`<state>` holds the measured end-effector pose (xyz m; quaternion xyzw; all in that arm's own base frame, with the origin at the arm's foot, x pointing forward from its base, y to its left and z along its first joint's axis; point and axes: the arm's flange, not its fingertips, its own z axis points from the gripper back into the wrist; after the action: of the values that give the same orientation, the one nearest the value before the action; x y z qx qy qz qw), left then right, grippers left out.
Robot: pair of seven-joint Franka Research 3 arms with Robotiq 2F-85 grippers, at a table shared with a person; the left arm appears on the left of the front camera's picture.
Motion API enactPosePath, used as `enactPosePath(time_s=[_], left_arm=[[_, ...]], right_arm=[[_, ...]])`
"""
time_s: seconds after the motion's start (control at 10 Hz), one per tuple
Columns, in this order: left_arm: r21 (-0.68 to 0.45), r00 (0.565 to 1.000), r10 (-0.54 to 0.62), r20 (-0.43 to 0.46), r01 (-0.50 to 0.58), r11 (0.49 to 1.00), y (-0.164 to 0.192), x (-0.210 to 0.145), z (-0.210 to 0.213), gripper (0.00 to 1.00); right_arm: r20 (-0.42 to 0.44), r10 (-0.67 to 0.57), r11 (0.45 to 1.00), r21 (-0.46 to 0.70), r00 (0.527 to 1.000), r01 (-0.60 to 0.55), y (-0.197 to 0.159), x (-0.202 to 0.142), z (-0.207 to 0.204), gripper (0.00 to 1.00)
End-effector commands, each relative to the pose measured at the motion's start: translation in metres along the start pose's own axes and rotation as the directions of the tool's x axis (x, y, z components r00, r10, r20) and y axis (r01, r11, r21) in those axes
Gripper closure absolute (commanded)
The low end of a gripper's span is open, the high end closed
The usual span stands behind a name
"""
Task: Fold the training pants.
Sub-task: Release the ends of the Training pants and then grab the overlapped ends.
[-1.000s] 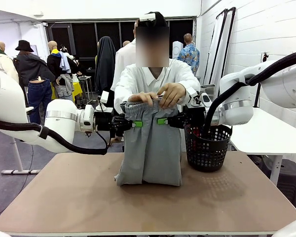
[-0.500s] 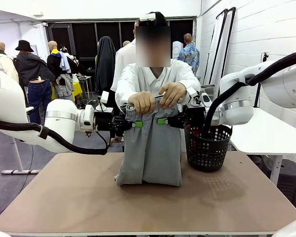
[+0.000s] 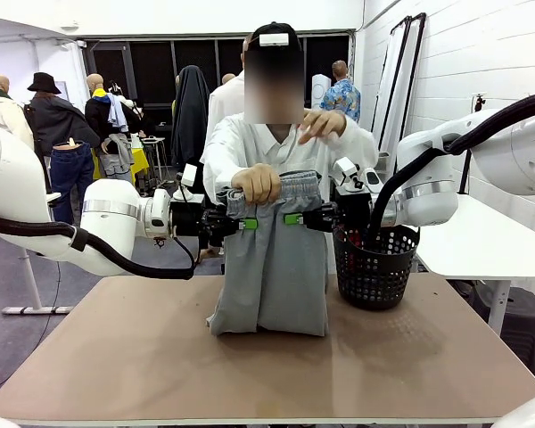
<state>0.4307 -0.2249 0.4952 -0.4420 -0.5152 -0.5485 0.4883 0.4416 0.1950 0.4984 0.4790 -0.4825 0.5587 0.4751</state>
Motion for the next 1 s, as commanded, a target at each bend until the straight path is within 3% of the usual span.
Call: enactPosePath(time_s=[0.0,0.9], left_arm=[[0.006,1.0,0.008,0.017,-0.008,1.0,-0.0007,0.0017,-0.0002,1.0],[0.006,1.0,0.008,0.017,-0.008,1.0,-0.0007,0.0017,-0.0002,1.0]], right_arm=[[0.001,0.006,1.0,0.002,1.0,-0.006,0.0009,0.0012,-0.001,1.0],[0.001,0.006,1.0,0.002,1.0,-0.006,0.0009,0.0012,-0.001,1.0]])
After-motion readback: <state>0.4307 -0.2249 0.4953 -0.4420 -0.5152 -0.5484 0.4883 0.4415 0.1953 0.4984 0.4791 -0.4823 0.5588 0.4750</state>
